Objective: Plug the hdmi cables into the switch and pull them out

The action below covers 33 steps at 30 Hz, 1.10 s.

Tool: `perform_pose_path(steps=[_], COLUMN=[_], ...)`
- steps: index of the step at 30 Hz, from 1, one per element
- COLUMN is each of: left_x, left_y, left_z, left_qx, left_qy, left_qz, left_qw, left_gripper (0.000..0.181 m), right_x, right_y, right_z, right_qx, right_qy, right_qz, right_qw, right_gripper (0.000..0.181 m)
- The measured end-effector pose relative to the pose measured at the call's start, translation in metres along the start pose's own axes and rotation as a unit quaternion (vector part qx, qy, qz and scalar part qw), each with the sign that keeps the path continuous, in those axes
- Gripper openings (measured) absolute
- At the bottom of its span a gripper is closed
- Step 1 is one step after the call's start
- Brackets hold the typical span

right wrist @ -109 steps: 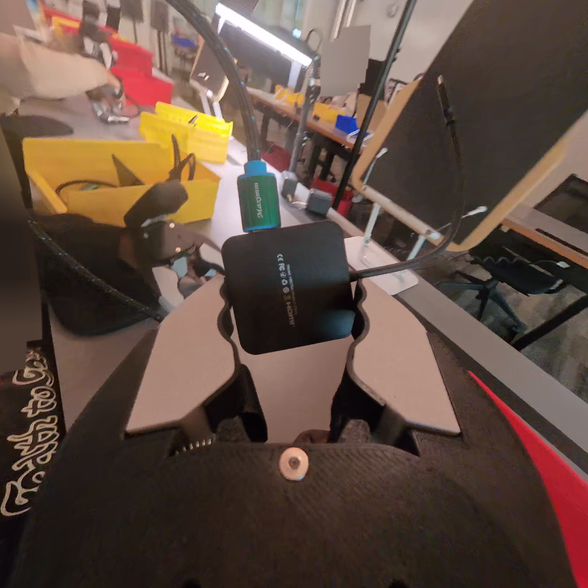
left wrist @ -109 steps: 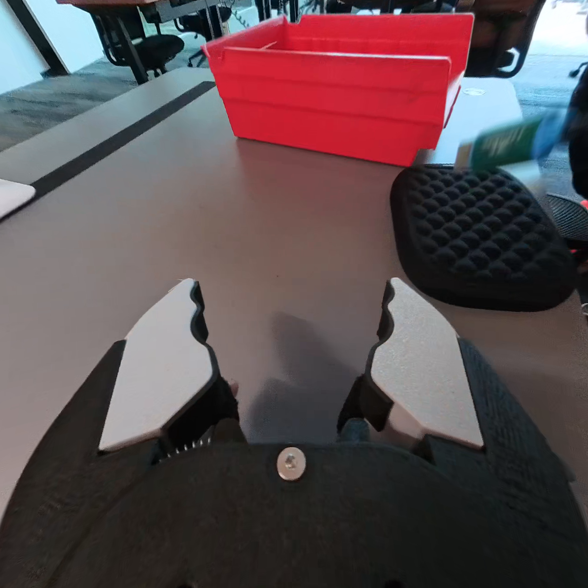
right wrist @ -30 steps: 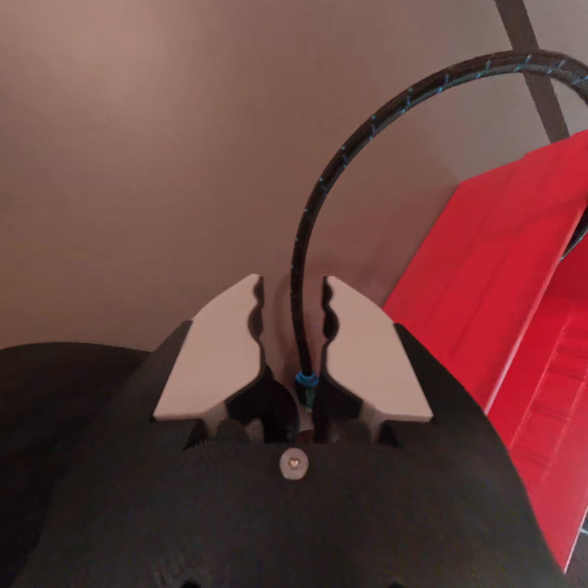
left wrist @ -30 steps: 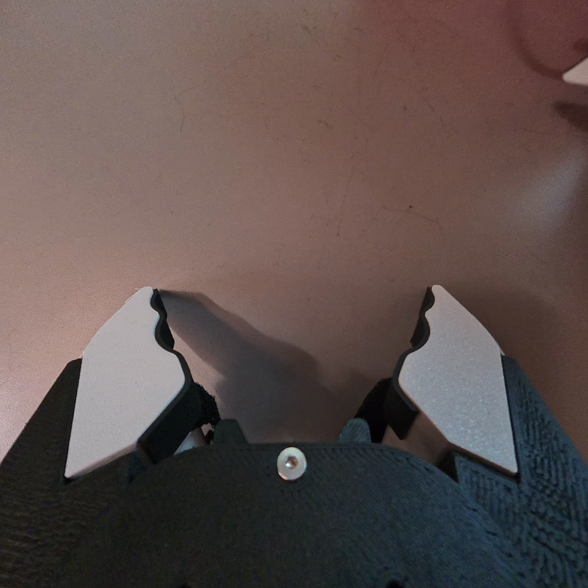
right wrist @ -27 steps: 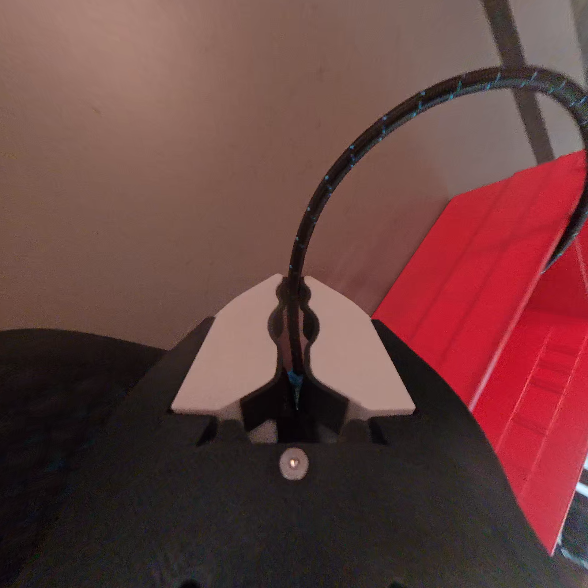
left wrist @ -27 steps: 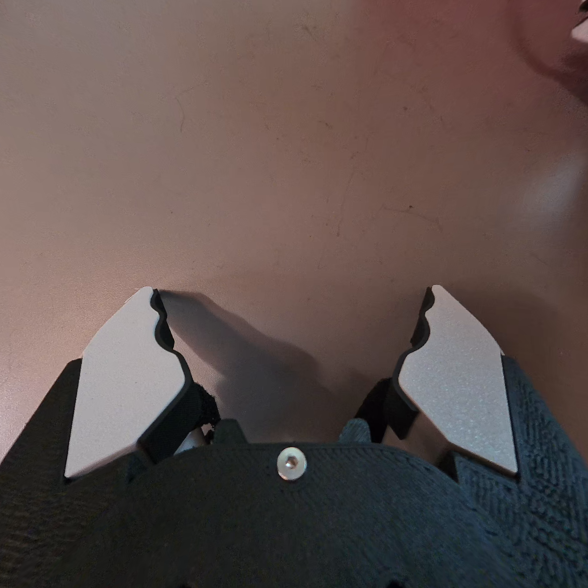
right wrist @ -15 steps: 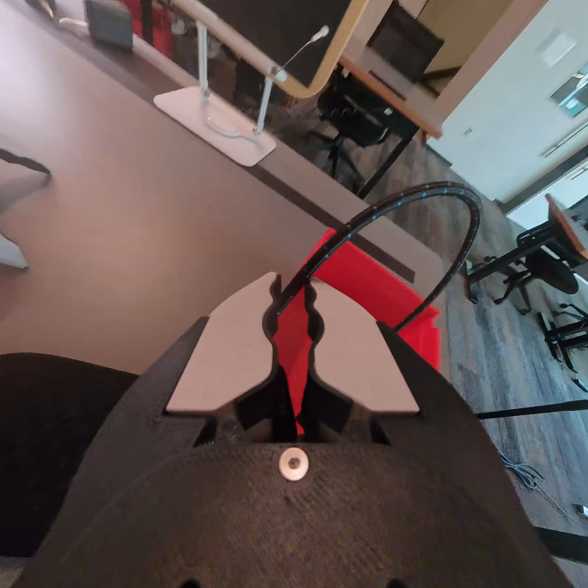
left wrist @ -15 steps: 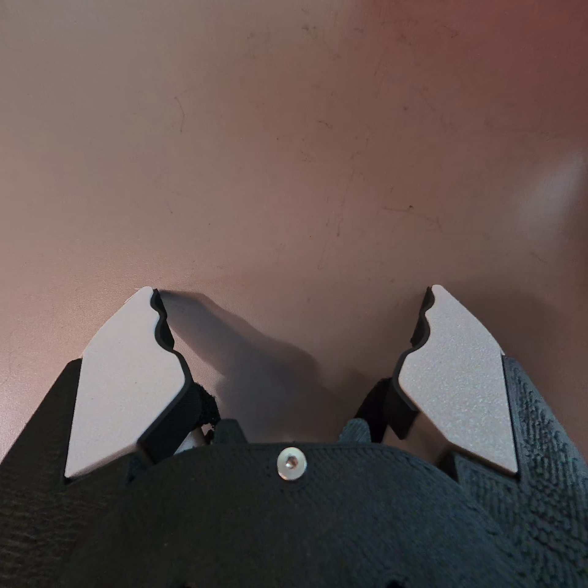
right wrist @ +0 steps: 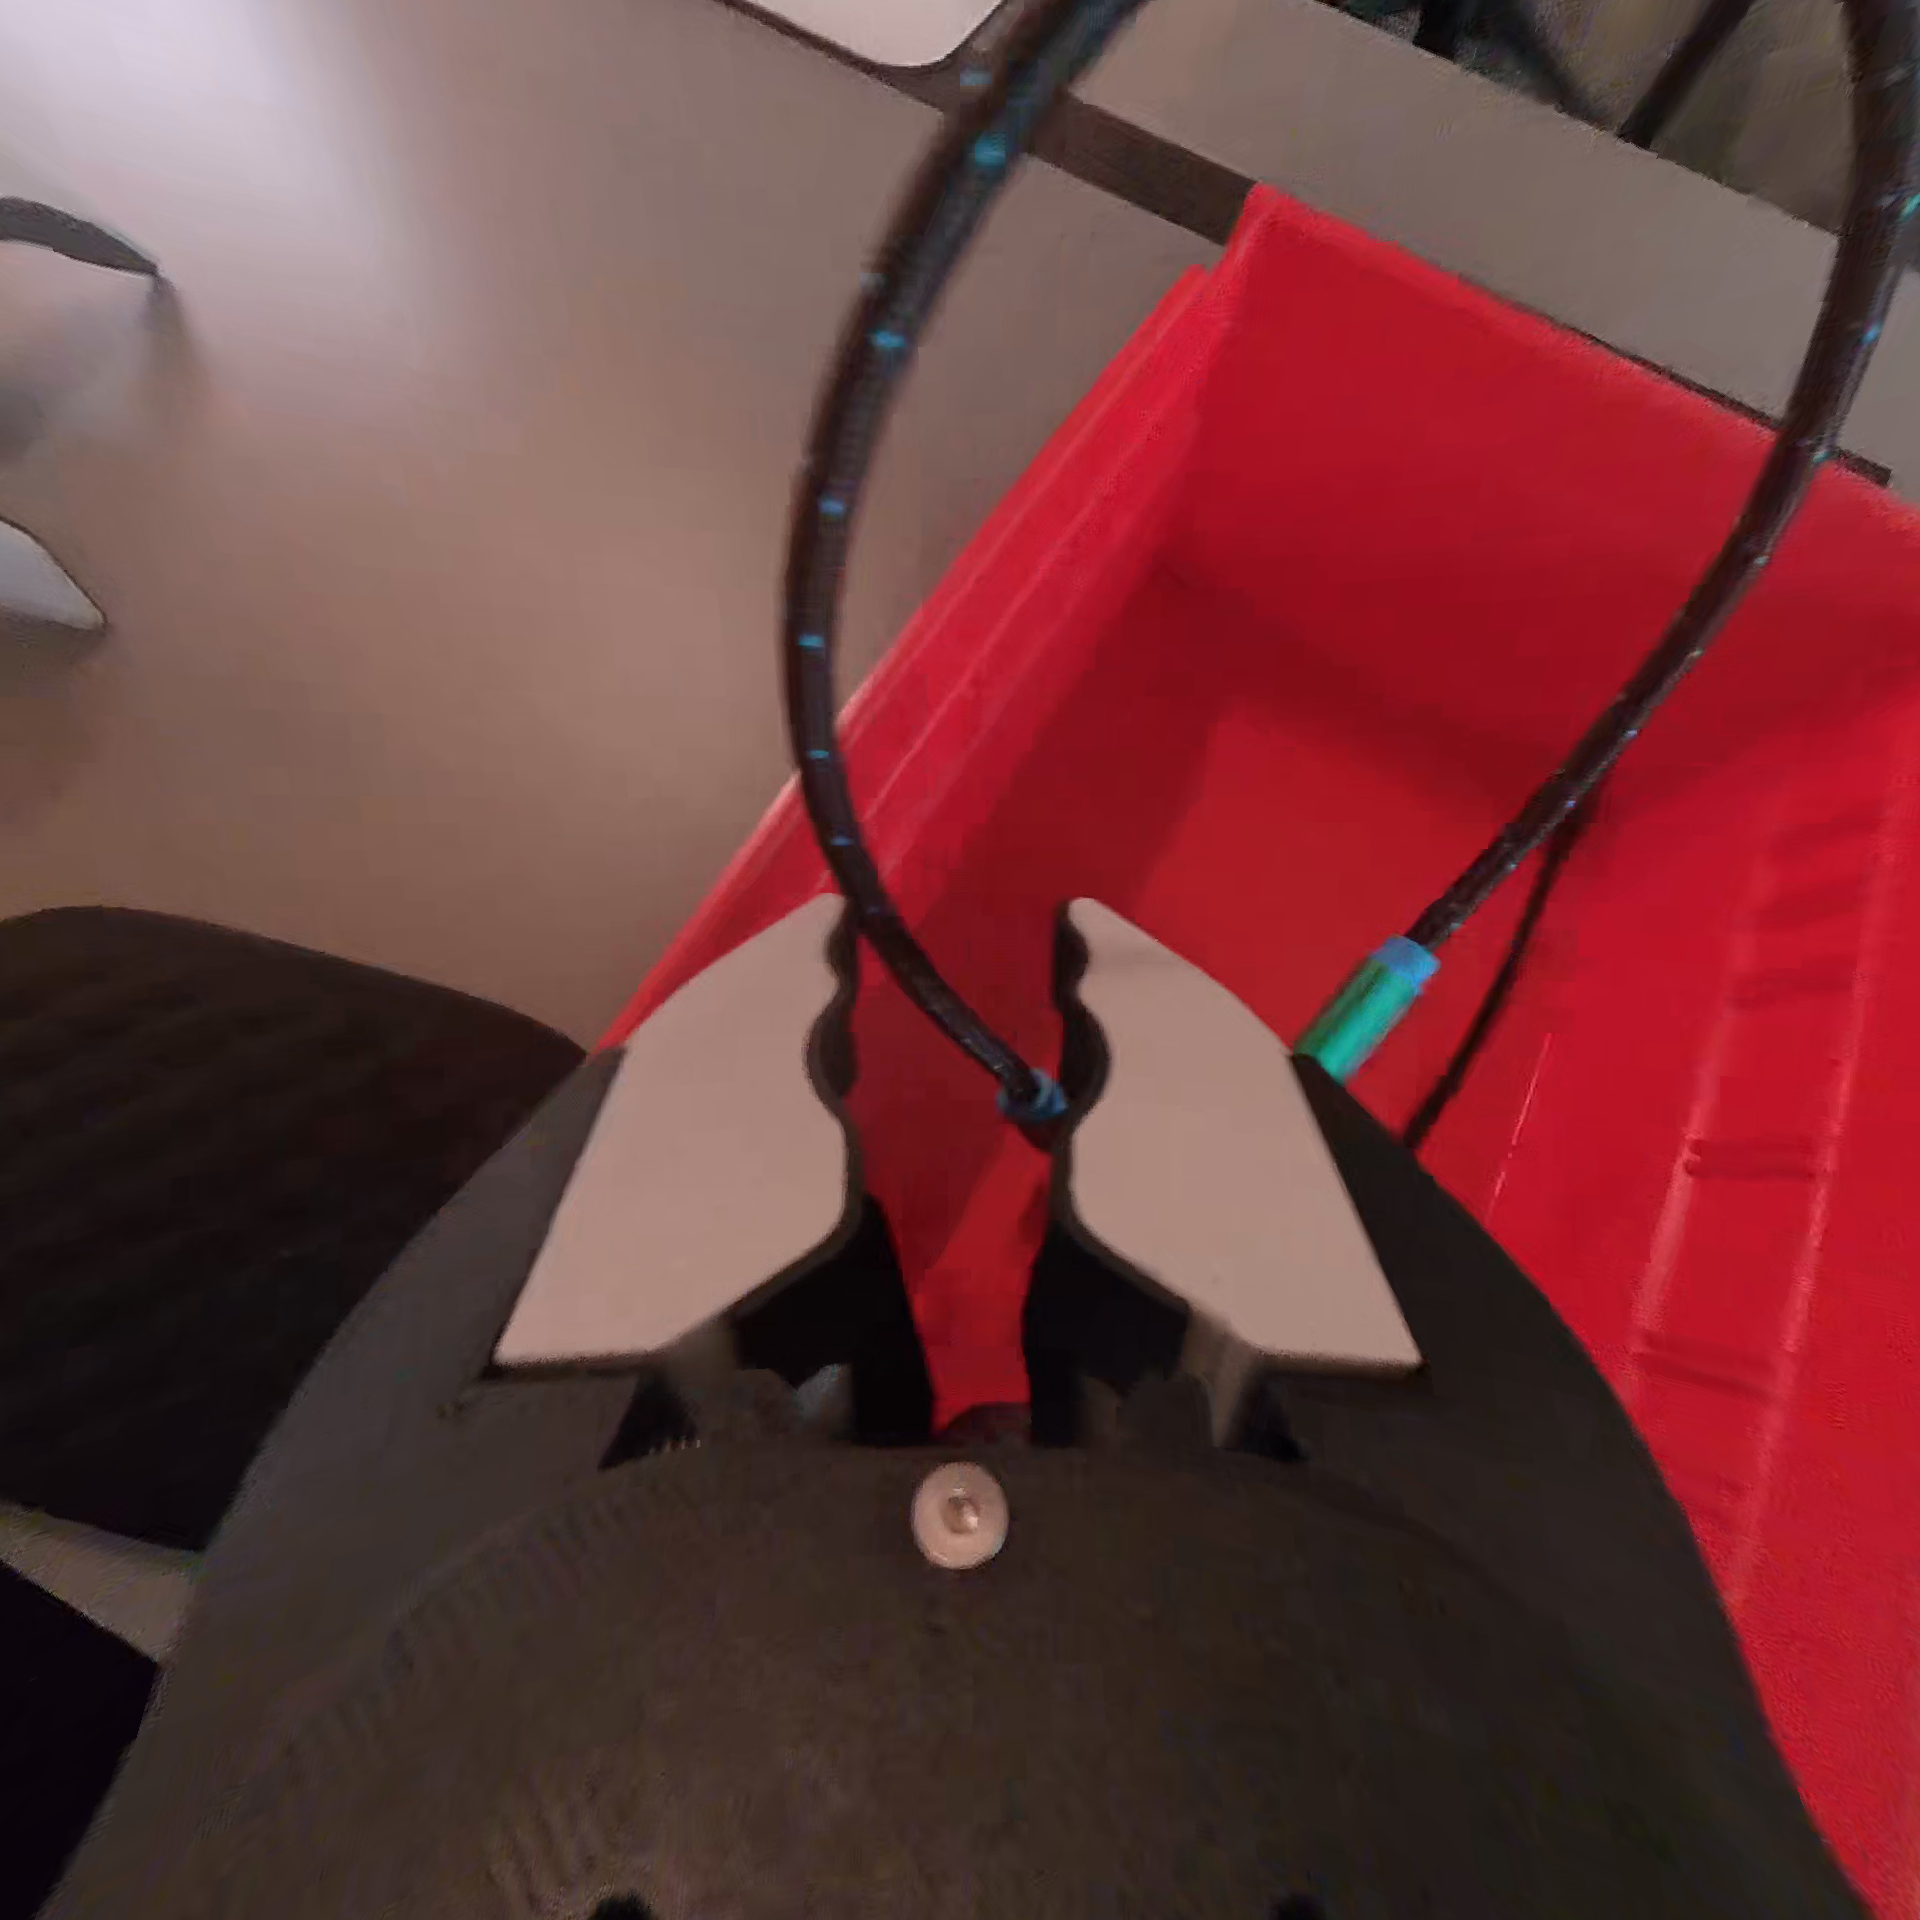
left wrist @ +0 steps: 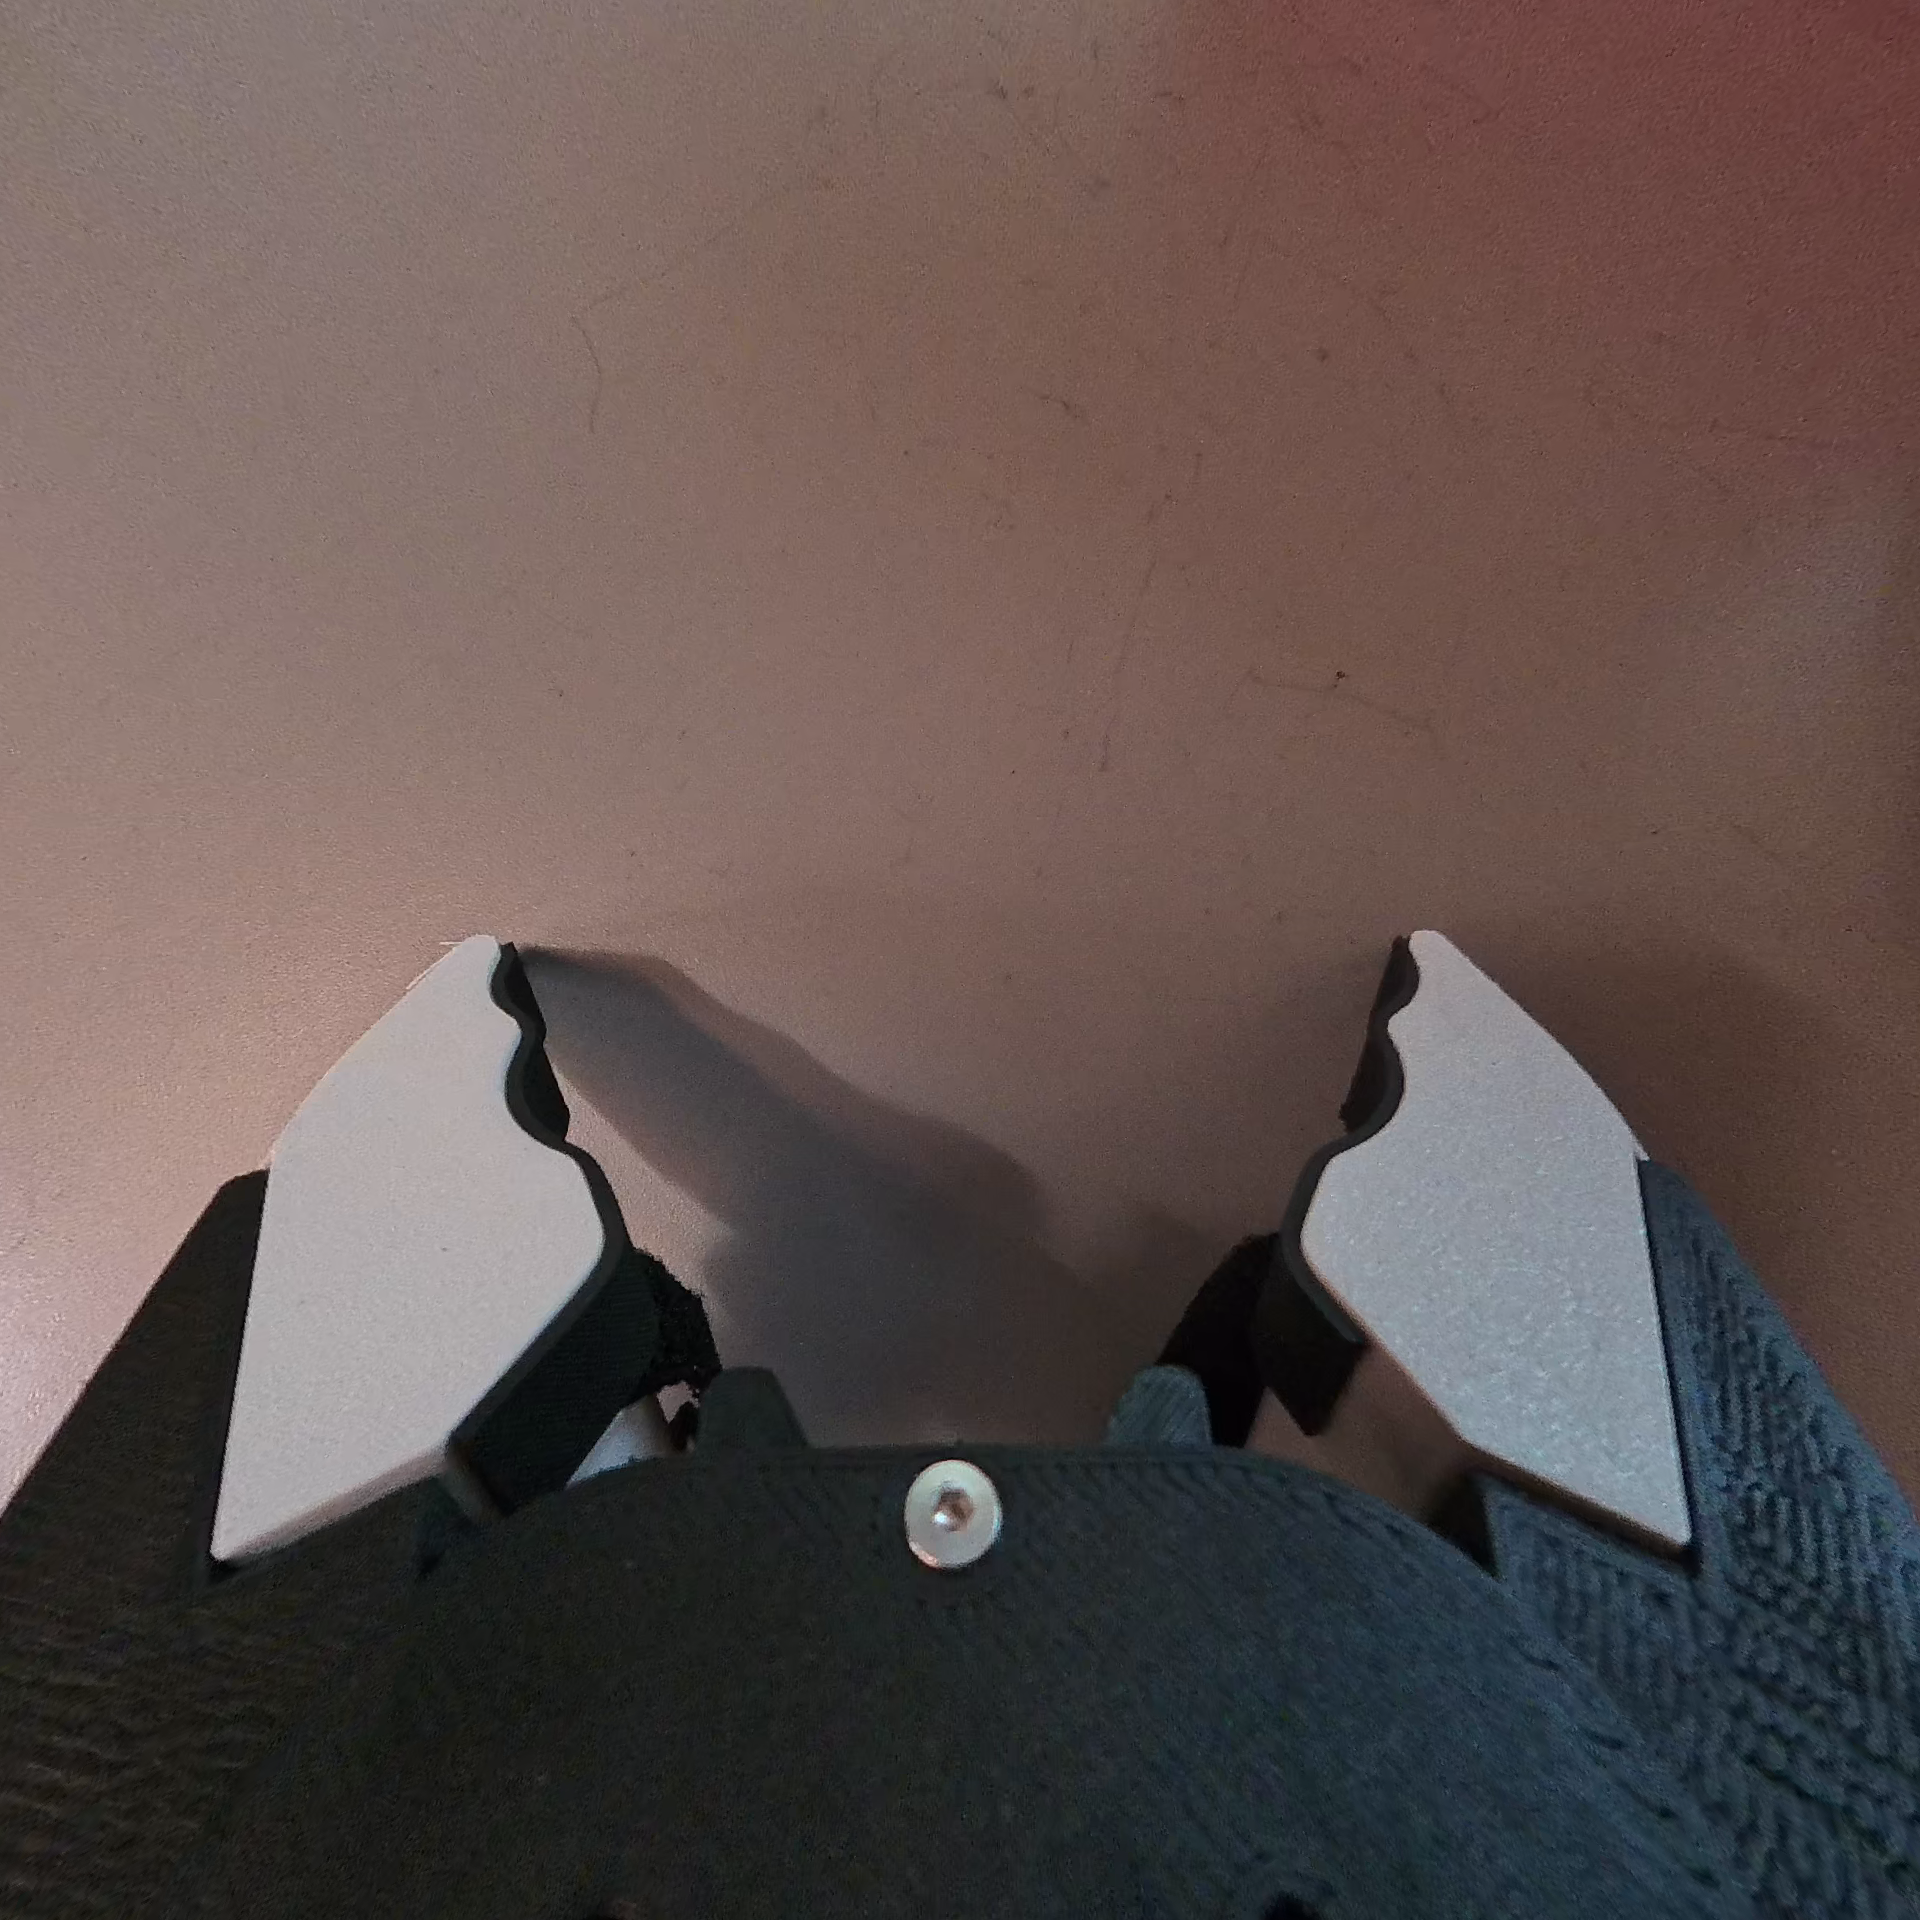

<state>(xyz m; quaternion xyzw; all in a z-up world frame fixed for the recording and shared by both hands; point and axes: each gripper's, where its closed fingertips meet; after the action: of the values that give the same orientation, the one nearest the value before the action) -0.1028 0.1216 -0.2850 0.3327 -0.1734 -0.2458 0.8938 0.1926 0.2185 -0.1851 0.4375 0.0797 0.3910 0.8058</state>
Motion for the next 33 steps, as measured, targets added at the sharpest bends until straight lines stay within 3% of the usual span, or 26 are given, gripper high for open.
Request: perform_pose_path(steps=[3, 6, 9, 12, 17, 25, 29, 33], left_x=[0.0, 0.0, 0.0, 0.0, 0.0, 0.0, 0.002, 0.002], left_y=[0.0, 0.0, 0.0, 0.0, 0.0, 0.0, -0.001, -0.001], left_z=[0.0, 0.0, 0.0, 0.0, 0.0, -0.001, 0.0, 0.0], left_qx=[0.0, 0.0, 0.0, 0.0, 0.0, -0.001, -0.002, -0.021], left_qy=[0.0, 0.0, 0.0, 0.0, 0.0, -0.004, -0.006, -0.011], left_qz=[0.0, 0.0, 0.0, 0.0, 0.0, -0.003, -0.004, -0.007], left_qw=[1.0, 1.0, 1.0, 1.0, 1.0, 1.0, 1.0, 1.0], left_gripper=[0.145, 0.145, 0.145, 0.145, 0.145, 0.145, 0.145, 0.145], right_x=[0.007, 0.014, 0.01, -0.004, -0.023, -0.073, -0.129, -0.205], right_y=[0.014, 0.044, 0.077, 0.09, 0.092, 0.11, 0.136, 0.16], right_z=[0.008, 0.035, 0.073, 0.101, 0.118, 0.132, 0.123, 0.086], right_qx=[0.034, 0.134, 0.264, 0.334, 0.368, 0.425, 0.433, 0.411], right_qy=[-0.029, -0.067, -0.084, -0.081, -0.074, 0.021, 0.116, 0.211], right_qz=[-0.028, -0.049, -0.061, -0.056, -0.03, -0.039, -0.053, -0.026], right_qw=[0.999, 0.988, 0.959, 0.938, 0.926, 0.904, 0.892, 0.887], right_gripper=[0.064, 0.08, 0.088, 0.091, 0.091, 0.085, 0.087, 0.095])
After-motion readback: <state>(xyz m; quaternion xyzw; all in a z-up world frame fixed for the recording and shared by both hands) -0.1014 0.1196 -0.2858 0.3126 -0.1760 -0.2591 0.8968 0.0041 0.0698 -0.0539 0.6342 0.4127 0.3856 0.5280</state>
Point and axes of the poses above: each gripper's, where its closed fingertips meet, z back along the fingers, y out of its top, x = y × z across the jaws, and after that the axes turned 12 degrees about -y, right-handed
